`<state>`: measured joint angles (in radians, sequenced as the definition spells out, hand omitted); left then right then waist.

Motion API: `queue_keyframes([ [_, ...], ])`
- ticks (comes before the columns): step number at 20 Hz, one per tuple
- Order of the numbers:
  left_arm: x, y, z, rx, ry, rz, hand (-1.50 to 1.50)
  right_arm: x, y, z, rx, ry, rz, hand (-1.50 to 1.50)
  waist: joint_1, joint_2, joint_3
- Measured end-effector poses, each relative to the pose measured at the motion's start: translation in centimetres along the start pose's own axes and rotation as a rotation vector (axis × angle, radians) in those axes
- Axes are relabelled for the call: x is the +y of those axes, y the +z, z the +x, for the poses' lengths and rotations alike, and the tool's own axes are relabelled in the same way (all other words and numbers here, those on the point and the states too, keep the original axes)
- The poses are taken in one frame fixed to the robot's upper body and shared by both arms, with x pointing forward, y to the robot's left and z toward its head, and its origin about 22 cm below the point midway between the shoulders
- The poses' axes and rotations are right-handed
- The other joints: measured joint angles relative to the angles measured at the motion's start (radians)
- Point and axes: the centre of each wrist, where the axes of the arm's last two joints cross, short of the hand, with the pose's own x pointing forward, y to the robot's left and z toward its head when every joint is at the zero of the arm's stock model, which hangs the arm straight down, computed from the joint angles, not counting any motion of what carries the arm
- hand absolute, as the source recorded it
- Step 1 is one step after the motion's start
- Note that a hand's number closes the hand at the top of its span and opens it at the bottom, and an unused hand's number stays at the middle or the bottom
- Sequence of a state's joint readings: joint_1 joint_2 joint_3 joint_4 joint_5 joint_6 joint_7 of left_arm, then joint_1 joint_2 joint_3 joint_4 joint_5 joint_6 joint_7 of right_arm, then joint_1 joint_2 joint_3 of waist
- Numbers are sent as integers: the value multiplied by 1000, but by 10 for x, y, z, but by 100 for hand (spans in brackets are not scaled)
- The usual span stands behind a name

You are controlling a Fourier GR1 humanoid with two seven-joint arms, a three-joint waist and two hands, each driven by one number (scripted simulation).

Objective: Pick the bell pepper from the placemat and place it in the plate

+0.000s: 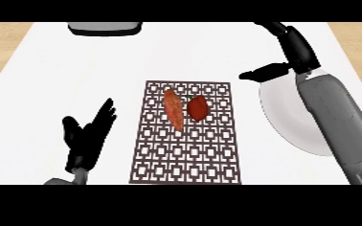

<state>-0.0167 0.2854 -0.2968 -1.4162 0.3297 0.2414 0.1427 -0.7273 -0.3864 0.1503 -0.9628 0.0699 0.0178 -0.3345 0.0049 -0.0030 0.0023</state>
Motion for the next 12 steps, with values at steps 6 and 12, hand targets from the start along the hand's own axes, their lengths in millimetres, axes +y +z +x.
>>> queue_keyframes([
  [6,8,4,1,7,0,-2,0,2,-14,29,96,201,278,-150,-4,-4,-2],
  [12,5,2,-2,-6,-4,8,0,38,-18,61,170,331,405,-150,-8,-4,-1],
])
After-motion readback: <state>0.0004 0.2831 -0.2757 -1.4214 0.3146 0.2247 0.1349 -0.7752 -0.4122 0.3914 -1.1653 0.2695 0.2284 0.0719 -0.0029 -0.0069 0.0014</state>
